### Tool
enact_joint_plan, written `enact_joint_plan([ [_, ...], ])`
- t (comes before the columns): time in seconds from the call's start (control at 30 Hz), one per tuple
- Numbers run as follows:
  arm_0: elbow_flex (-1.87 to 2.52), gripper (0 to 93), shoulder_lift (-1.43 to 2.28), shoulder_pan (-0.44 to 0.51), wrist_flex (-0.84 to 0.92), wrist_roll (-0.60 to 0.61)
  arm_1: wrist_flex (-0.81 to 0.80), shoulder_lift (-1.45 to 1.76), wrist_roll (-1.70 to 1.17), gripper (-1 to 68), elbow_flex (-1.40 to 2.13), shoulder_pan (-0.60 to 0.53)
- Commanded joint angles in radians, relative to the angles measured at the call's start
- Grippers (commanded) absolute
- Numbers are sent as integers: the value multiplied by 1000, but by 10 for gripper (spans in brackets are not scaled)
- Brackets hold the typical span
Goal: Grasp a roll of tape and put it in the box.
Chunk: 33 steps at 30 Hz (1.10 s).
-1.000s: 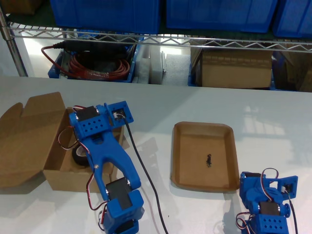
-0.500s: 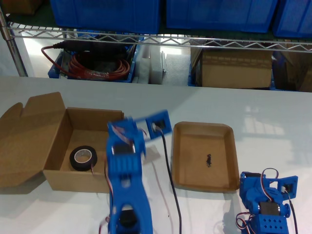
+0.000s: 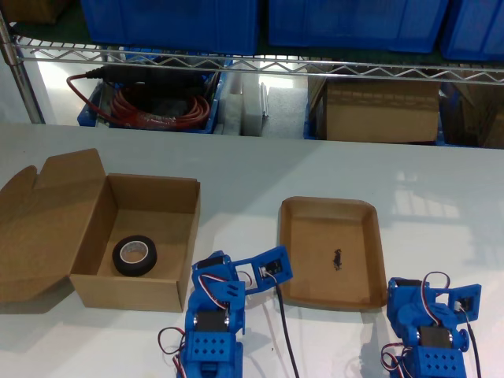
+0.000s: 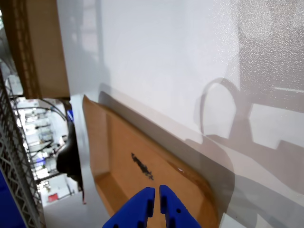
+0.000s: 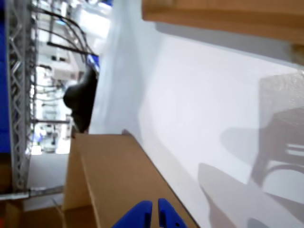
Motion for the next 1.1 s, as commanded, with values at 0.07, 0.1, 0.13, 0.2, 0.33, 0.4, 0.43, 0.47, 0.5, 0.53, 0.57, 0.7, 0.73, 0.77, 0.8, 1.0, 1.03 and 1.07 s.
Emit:
enact_joint_plan([
  [0.07, 34, -1, 78, 9, 95, 34, -5, 6, 3, 3, 14, -3],
  [0.1, 34, -1, 78, 9, 95, 35, -5, 6, 3, 3, 14, -3],
  [0.13, 34, -1, 78, 12, 95, 37, -5, 6, 3, 3, 14, -3],
  [0.2, 34, -1, 78, 15, 95, 41, -5, 6, 3, 3, 14, -3],
  [0.33, 34, -1, 77, 15, 95, 41, -5, 6, 3, 3, 14, -3],
  [0.4, 34, -1, 77, 17, 95, 44, -5, 6, 3, 3, 14, -3],
  [0.43, 34, -1, 77, 18, 95, 48, -5, 6, 3, 3, 14, -3],
  [0.47, 34, -1, 77, 20, 95, 49, -5, 6, 3, 3, 14, -3],
  [0.5, 34, -1, 77, 20, 95, 49, -5, 6, 3, 3, 14, -3],
  [0.53, 34, -1, 77, 20, 95, 49, -5, 6, 3, 3, 14, -3],
  [0.57, 34, -1, 77, 20, 95, 49, -5, 6, 3, 3, 14, -3],
  [0.7, 34, -1, 77, 21, 95, 51, -5, 6, 3, 3, 14, -3],
  [0.73, 34, -1, 77, 21, 95, 51, -5, 6, 3, 3, 14, -3],
  [0.77, 34, -1, 77, 21, 95, 49, -5, 6, 3, 3, 14, -3],
  [0.8, 34, -1, 77, 20, 95, 48, -5, 6, 3, 3, 14, -3],
  [1.0, 34, -1, 77, 20, 95, 48, -5, 6, 3, 3, 14, -3],
  [1.03, 34, -1, 77, 20, 95, 48, -5, 6, 3, 3, 14, -3],
  [1.07, 34, -1, 77, 20, 95, 48, -5, 6, 3, 3, 14, -3],
])
